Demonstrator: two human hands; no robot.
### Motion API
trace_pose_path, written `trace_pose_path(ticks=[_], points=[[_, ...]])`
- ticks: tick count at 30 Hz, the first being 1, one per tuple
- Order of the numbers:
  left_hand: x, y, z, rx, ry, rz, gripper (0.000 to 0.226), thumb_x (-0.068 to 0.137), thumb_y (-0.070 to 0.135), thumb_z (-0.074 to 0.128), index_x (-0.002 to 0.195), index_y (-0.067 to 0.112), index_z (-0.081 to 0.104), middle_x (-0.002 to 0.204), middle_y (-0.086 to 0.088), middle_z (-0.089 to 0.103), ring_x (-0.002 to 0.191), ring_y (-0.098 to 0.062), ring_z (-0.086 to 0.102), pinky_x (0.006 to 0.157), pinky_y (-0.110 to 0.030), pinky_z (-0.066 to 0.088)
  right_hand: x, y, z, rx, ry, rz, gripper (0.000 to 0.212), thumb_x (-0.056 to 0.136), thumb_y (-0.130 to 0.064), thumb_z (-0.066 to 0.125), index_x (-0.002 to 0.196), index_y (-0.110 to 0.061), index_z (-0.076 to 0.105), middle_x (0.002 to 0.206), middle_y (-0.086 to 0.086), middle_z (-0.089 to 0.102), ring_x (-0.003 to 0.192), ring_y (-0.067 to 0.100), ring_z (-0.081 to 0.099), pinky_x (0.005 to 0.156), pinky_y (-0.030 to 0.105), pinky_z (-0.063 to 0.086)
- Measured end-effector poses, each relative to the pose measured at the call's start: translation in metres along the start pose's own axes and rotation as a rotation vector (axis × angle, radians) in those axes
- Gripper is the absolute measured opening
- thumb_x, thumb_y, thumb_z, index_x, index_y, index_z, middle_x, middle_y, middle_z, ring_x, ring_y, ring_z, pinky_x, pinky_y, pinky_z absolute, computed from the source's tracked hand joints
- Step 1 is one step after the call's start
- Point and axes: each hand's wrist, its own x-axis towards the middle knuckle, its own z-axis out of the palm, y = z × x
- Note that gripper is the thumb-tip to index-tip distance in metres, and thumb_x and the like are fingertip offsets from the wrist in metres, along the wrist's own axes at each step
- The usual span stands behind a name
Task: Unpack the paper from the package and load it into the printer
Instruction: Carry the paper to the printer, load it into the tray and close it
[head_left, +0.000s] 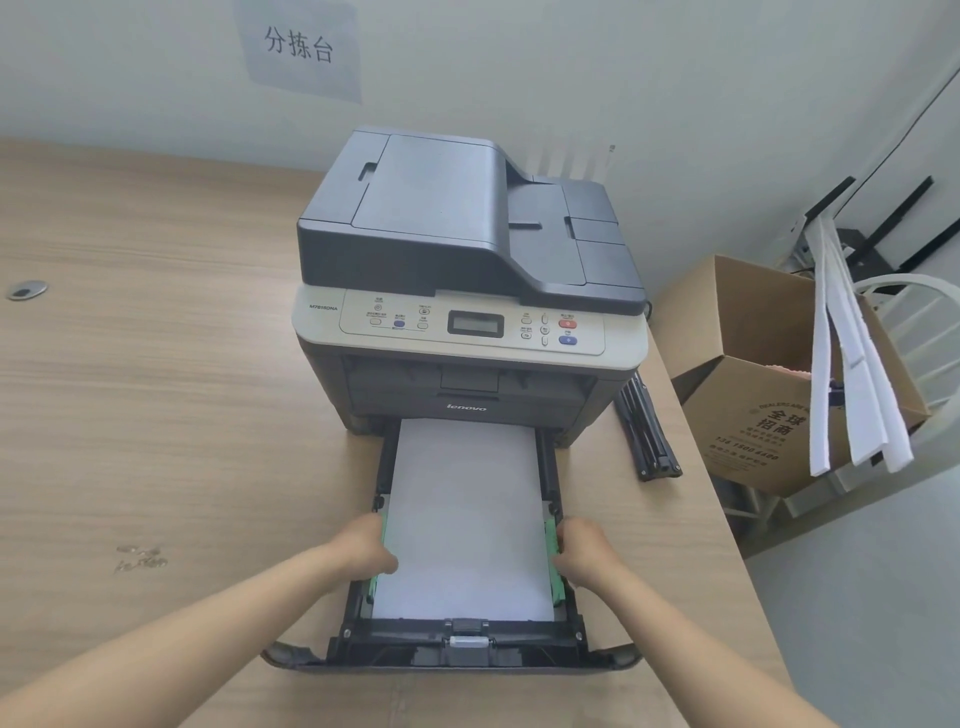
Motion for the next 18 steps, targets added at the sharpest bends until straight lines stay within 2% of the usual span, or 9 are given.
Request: trace_pose_path(ticks=[1,2,4,6,8,10,12,15,18], points=[[-0.005,0.000,-0.002,0.013,-0.010,0.046,0.051,0.086,0.006,0.056,0.133,0.003,0.036,0.111,-0.008,0.049,0.101,-0.021,0.047,0.084,-0.028,0.043,-0.003,-0.002,-0.001,-0.073,0.031,-0.057,0.029,0.085,0.007,0.046,0.112,0.000,0.053,0.112,0.017,0.057,0.101,0.030,0.060,0.086,0.035,0.052],[-0.009,-0.001,-0.002,0.045,-0.017,0.086,0.061,0.086,0.007,0.057,0.140,0.006,0.029,0.127,-0.012,0.048,0.107,-0.023,0.049,0.087,-0.027,0.043,-0.005,-0.003,-0.001,-0.126,0.065,-0.126,0.034,0.086,0.006,0.046,0.119,-0.001,0.050,0.120,0.016,0.054,0.105,0.030,0.057,0.086,0.034,0.050],[-0.021,-0.001,-0.005,0.159,0.007,0.191,0.062,0.086,0.013,0.059,0.140,0.011,0.030,0.140,-0.013,0.043,0.113,-0.022,0.051,0.091,-0.026,0.043,-0.014,-0.007,-0.003,-0.158,0.049,-0.289,0.038,0.088,0.000,0.049,0.126,-0.006,0.046,0.125,0.010,0.050,0.108,0.026,0.054,0.090,0.032,0.046],[-0.028,0.000,-0.005,0.288,-0.040,0.306,0.049,0.086,0.020,0.060,0.131,0.015,0.042,0.134,-0.009,0.049,0.106,-0.016,0.052,0.090,-0.023,0.043,-0.027,-0.015,-0.004,-0.208,-0.107,-0.446,0.034,0.090,-0.010,0.054,0.123,-0.011,0.050,0.114,0.005,0.052,0.095,0.018,0.050,0.093,0.031,0.045],[-0.035,0.004,-0.002,0.354,-0.172,0.371,0.043,0.086,0.025,0.061,0.126,0.017,0.048,0.130,-0.005,0.053,0.104,-0.014,0.054,0.089,-0.023,0.044,-0.037,-0.024,-0.003,-0.262,-0.291,-0.531,0.030,0.090,-0.019,0.058,0.119,-0.012,0.055,0.105,0.005,0.056,0.089,0.014,0.048,0.091,0.032,0.045],[-0.042,0.009,0.004,0.423,-0.323,0.414,0.047,0.085,0.031,0.063,0.127,0.020,0.048,0.130,-0.002,0.054,0.114,-0.017,0.054,0.096,-0.028,0.045,-0.045,-0.033,0.001,-0.252,-0.408,-0.558,0.033,0.088,-0.027,0.060,0.119,-0.014,0.057,0.114,0.007,0.062,0.093,0.018,0.056,0.092,0.033,0.046],[-0.045,0.011,0.010,0.487,-0.438,0.440,0.053,0.082,0.037,0.065,0.129,0.022,0.047,0.132,0.000,0.052,0.119,-0.018,0.051,0.101,-0.032,0.043,-0.049,-0.040,0.007,-0.258,-0.475,-0.577,0.040,0.087,-0.034,0.061,0.121,-0.015,0.056,0.124,0.007,0.060,0.107,0.022,0.059,0.096,0.036,0.046],[-0.047,0.008,0.017,0.582,-0.482,0.499,0.061,0.079,0.039,0.068,0.132,0.023,0.042,0.134,-0.002,0.047,0.121,-0.020,0.047,0.104,-0.034,0.041,-0.052,-0.041,0.015,-0.324,-0.549,-0.594,0.057,0.083,-0.041,0.064,0.131,-0.016,0.047,0.133,0.006,0.048,0.119,0.024,0.052,0.104,0.038,0.043],[-0.044,0.000,0.016,0.657,-0.458,0.579,0.065,0.079,0.029,0.069,0.135,0.024,0.037,0.134,-0.002,0.044,0.120,-0.020,0.045,0.103,-0.034,0.040,-0.052,-0.033,0.021,-0.462,-0.522,-0.676,0.066,0.080,-0.031,0.068,0.138,-0.020,0.037,0.136,0.005,0.037,0.122,0.024,0.045,0.105,0.038,0.040]])
